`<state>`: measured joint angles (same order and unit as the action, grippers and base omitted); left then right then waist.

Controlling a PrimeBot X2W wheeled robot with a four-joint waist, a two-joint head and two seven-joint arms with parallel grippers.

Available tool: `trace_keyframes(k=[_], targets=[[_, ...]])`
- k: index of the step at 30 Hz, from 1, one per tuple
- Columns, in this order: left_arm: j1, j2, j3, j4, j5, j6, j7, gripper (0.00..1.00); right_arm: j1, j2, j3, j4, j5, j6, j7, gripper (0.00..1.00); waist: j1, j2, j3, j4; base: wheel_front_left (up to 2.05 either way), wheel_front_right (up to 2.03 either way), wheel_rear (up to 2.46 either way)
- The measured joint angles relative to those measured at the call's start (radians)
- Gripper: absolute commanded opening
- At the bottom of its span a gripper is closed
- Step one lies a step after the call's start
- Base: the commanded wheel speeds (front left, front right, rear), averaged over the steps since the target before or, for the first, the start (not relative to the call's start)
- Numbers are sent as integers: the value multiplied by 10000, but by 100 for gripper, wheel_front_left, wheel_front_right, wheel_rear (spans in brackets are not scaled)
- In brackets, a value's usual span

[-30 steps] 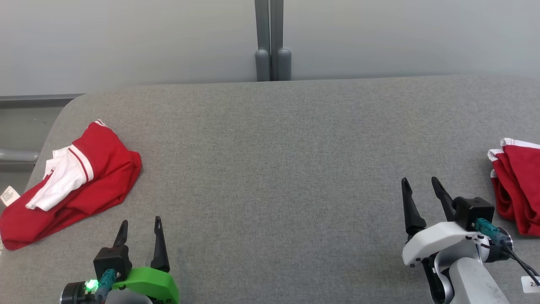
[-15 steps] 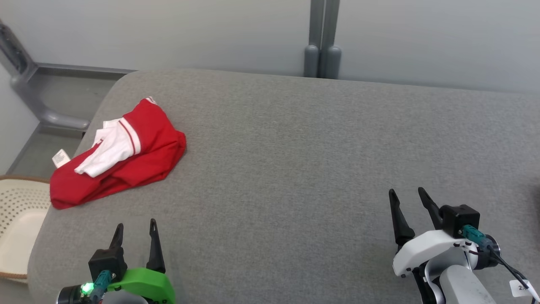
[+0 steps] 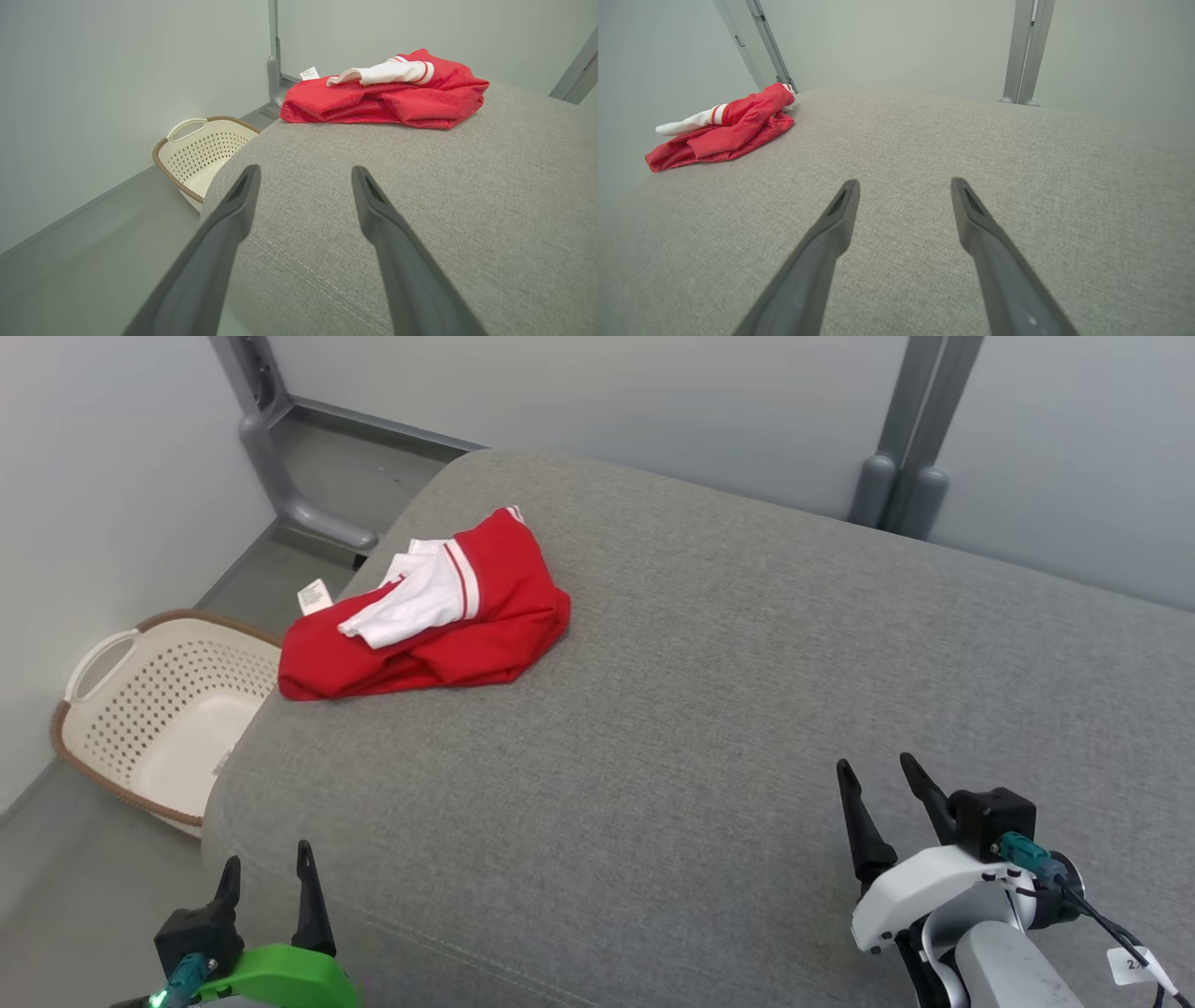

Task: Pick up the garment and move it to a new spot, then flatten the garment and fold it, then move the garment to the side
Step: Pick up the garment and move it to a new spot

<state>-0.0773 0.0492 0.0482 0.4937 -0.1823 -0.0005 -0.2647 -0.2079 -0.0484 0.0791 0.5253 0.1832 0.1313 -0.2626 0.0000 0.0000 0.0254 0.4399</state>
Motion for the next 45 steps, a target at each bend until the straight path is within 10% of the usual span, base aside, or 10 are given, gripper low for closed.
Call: trace_keyframes(k=[22,45], targets=[[-2986,52,1198,1655,-815,-1139,4,100,-1503,2,-31,-211,-1097,0,0,100,0,0,1710,-465,0,0,0],[-6419,1118,2510,4857,-1430,-1273,4,100,-2772,-173,-6,-1131,-1567,0,0,100,0,0,4284,-2411,0,0,0]])
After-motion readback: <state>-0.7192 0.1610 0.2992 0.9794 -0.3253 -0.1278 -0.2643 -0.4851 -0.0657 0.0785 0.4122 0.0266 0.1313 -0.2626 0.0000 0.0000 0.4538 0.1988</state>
